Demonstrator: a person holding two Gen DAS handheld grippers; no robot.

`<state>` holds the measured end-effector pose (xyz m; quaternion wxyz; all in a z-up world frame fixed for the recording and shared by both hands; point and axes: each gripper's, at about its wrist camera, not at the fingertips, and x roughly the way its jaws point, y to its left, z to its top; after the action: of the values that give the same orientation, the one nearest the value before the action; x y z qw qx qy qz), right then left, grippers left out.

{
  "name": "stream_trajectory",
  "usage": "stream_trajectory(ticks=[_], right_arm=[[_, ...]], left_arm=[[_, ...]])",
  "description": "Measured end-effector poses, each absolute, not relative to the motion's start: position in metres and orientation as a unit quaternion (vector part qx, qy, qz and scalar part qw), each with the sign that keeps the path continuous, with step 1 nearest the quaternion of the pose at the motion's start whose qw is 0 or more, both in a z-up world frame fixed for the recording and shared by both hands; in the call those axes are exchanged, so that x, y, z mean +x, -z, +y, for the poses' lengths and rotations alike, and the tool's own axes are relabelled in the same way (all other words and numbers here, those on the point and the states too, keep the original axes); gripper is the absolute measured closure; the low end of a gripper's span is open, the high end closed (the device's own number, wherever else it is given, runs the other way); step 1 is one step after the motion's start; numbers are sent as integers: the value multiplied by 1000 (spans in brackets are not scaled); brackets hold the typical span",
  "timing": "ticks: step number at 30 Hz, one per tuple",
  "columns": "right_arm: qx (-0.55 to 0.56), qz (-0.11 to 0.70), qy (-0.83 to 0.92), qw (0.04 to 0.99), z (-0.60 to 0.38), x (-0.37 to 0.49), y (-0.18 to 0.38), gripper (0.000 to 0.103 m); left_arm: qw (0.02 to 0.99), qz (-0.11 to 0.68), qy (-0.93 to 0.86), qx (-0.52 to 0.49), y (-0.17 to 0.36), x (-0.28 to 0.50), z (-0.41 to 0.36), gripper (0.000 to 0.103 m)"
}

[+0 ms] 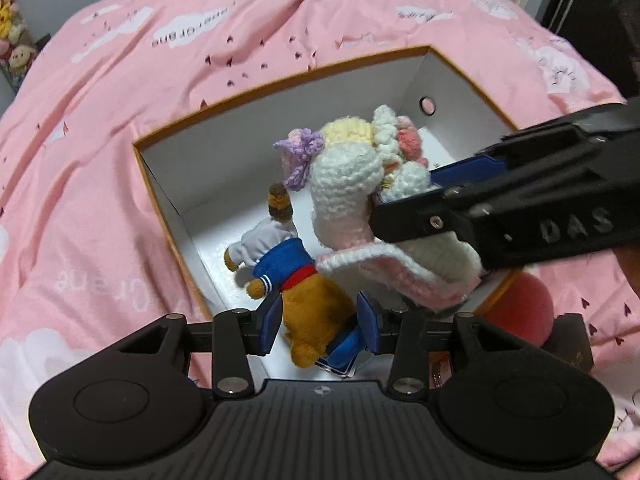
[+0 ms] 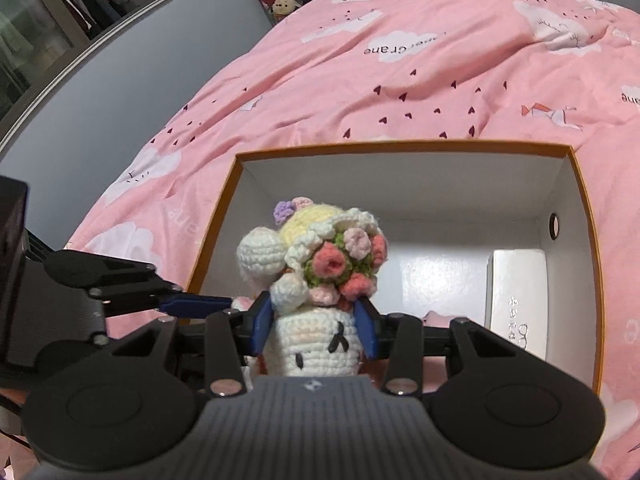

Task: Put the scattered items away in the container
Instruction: 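Lower the doll and bear into the orange box and open both tools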

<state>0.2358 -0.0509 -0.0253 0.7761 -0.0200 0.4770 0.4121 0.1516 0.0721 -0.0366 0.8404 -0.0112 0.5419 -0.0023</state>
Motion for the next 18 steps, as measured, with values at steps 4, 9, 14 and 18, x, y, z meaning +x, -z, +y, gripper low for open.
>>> stream_trajectory(ticks=[4,9,14,18], right_arm=[[-5,485,-406,775,-55,240,32,57],[6,489,-402,774,-58,243,36,57],[22,492,-403,771,-62,246,38,57],[26,491,-404,772,-64,246,38,57]], left_arm=[[825,564,-3,-12,54,161,67,56],[829,558,-29,27,61,165,56,53],[824,560,-26,80,65,164,46,51],[821,564,-16,81,63,164,46,51]])
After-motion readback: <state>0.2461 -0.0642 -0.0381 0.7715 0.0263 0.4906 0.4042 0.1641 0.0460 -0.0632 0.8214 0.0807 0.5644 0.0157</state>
